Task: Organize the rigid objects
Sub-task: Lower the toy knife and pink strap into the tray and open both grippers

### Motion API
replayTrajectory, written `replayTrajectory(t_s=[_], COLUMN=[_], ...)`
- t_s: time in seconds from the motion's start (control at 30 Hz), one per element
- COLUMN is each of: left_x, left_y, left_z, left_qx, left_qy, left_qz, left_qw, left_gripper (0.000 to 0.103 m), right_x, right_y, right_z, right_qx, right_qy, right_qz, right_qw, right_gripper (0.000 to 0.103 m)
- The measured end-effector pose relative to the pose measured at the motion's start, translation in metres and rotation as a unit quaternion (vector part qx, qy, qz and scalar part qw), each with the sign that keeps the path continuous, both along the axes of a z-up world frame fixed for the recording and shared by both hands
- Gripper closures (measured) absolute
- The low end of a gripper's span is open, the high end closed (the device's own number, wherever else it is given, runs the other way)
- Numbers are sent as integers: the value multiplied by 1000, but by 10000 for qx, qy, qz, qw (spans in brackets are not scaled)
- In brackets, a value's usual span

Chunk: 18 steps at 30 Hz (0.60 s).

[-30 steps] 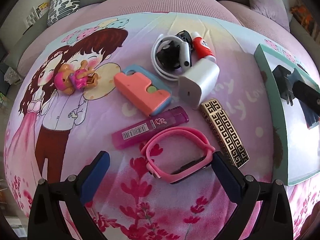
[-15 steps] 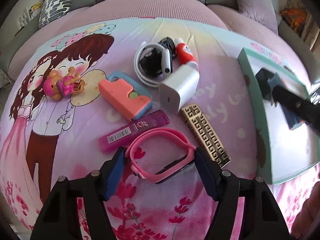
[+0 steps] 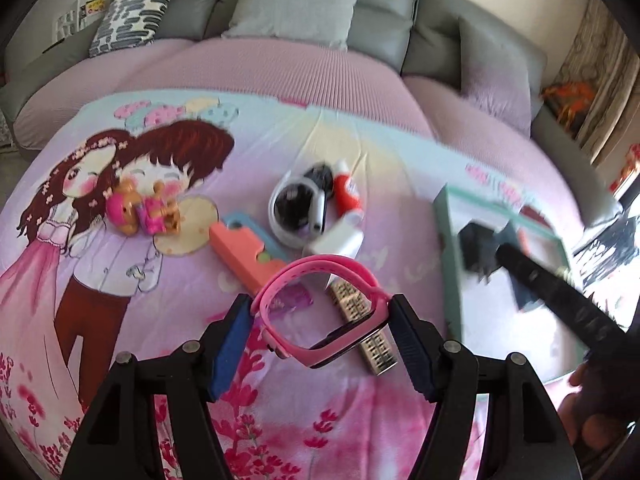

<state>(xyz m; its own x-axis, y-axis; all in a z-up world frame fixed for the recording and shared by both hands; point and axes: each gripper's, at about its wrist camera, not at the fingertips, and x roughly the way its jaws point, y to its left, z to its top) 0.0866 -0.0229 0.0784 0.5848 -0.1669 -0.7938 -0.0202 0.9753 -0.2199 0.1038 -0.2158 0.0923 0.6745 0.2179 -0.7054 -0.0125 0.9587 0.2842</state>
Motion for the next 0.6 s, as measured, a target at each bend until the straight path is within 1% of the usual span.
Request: replayTrajectory(t_s=[0.13, 0.27, 0.4, 0.53, 0.6], left_x=[3, 5, 12, 14, 15], left_y=[-6, -28, -55, -90, -107], left_z=[10, 14, 10, 4, 1], left_qx=[-119, -51, 40, 85, 190], left_qy=[-219, -305, -333, -343, -284], left_qz=[-37, -191, -362, -781, -1010], left_qw=[9997, 9993, 9988, 9963, 9943], left_gripper=[33, 33, 33, 33, 33], right_x=[-1, -2, -1, -4, -5], right_y=[-9, -23, -49, -80, -93], right_z=[1, 1, -6, -12, -14], right_qx=[-103, -296, -420, -444, -503], right_qy=[12, 53, 259, 422, 505], right_qz=[-146, -376, -746, -1138, -1317], right_qw=[9998, 9988, 9960, 9916, 9887], right_gripper=[57, 57, 57, 57, 57])
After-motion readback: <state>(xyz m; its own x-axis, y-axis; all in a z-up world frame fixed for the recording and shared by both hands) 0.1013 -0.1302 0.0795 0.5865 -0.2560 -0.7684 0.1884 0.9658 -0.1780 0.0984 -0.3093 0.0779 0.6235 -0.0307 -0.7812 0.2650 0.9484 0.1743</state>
